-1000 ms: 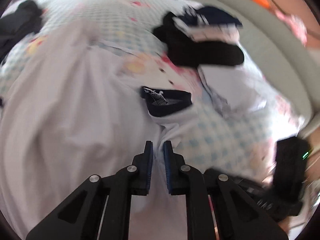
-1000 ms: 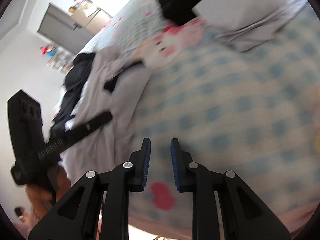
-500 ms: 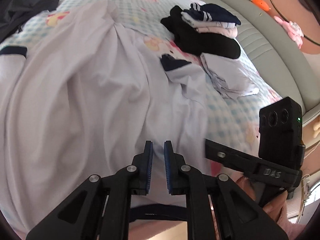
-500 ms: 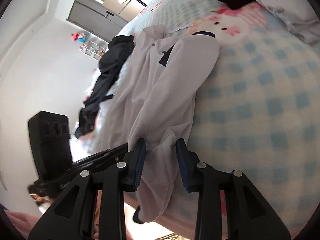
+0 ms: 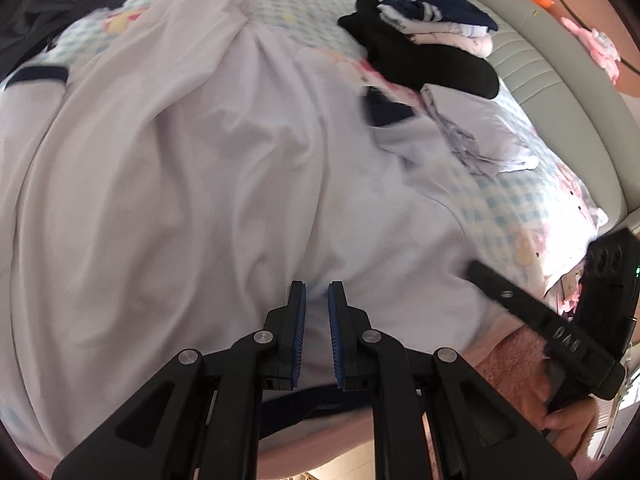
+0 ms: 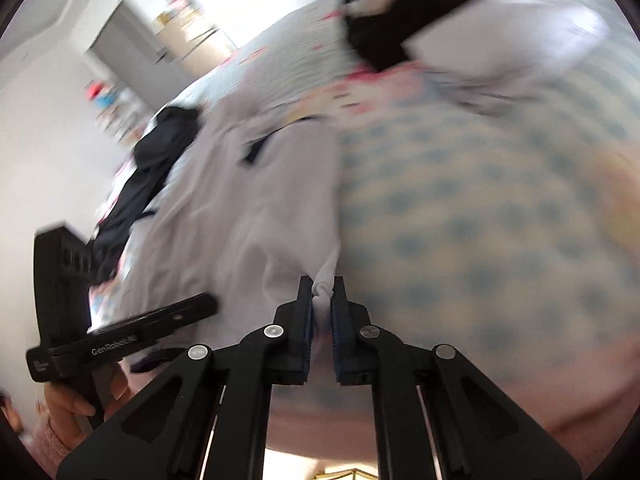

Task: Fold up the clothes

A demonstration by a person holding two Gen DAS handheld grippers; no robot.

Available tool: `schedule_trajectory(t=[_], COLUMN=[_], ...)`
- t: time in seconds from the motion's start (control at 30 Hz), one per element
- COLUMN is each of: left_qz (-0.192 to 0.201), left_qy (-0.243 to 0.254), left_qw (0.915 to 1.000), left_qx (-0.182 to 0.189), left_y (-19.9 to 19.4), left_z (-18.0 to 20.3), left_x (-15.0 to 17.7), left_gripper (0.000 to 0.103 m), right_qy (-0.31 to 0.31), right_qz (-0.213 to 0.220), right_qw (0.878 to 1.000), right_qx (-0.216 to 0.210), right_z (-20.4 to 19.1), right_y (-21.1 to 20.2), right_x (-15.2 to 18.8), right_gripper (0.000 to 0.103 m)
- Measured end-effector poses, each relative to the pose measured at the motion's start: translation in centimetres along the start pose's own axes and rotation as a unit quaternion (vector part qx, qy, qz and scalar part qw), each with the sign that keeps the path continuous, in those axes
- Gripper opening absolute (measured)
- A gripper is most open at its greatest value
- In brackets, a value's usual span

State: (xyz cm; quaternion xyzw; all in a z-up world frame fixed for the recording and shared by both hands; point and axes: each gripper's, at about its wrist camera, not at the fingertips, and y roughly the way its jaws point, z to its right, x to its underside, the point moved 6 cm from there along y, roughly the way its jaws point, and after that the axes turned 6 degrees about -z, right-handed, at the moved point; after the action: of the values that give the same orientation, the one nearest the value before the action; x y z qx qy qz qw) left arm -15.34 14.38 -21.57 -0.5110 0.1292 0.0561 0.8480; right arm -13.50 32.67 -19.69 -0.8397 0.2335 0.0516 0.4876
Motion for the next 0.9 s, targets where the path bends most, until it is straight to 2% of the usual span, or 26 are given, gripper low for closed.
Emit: schedule_trajectory(t=[0.1, 0.17, 0.27, 0.33, 0.4, 0.47, 0.6, 0.83, 0.9], left_qz=[-0.005, 0.002, 0.018, 0.017, 0.01, -0.008, -0.067, -0.068, -0.052], left_qy=[-0.006, 0.004, 0.046, 0.075, 0.101, 0.119, 0.134, 0.131, 0.141], left_qw=[0.9999, 0.9999, 0.9977, 0.9949, 0.9919, 0.99, 0.9884, 0.9879, 0.9869], left_qx=[0.011, 0.015, 0.047, 0.065, 0.077, 0.076, 0.025, 0.048, 0.059], left_y=[0.1, -0.3, -1.4, -1.5, -1.2, -0.3, 2.8, 2.2, 1.5], left_z=[-0.4, 0.1, 2.3, 4.0, 5.4, 6.2, 5.9, 6.2, 7.0], left_x=[0.3, 0.4, 0.6, 1.0, 1.5, 2.1, 3.8, 3.9, 3.7], left_gripper=[0.013, 0.013, 0.013, 0.013, 0.013, 0.013, 0.013, 0.014, 0.015], right_qy=[0.022, 0.022, 0.023, 0.024, 0.025, 0.026, 0.023, 0.042, 0.037], right_qz=[0.021, 0.018, 0.013, 0.01, 0.007, 0.004, -0.003, 0.03, 0.051], right_qw=[0.999, 0.999, 1.0, 1.0, 1.0, 1.0, 0.999, 0.998, 0.997], right_qx=[0.027, 0.023, 0.016, 0.012, 0.008, 0.003, 0.021, 0.036, 0.037], right_z=[1.7, 1.6, 1.3, 1.1, 0.9, 0.7, 1.4, 3.4, 3.2], right_y=[-1.9, -1.7, -1.4, -1.2, -1.0, -0.9, -0.2, -2.6, -3.8], right_x=[0.7, 0.8, 1.0, 1.1, 1.2, 1.3, 1.4, 1.6, 1.5], right_gripper=[0.006, 0.006, 0.01, 0.01, 0.014, 0.017, 0.013, 0.012, 0.017])
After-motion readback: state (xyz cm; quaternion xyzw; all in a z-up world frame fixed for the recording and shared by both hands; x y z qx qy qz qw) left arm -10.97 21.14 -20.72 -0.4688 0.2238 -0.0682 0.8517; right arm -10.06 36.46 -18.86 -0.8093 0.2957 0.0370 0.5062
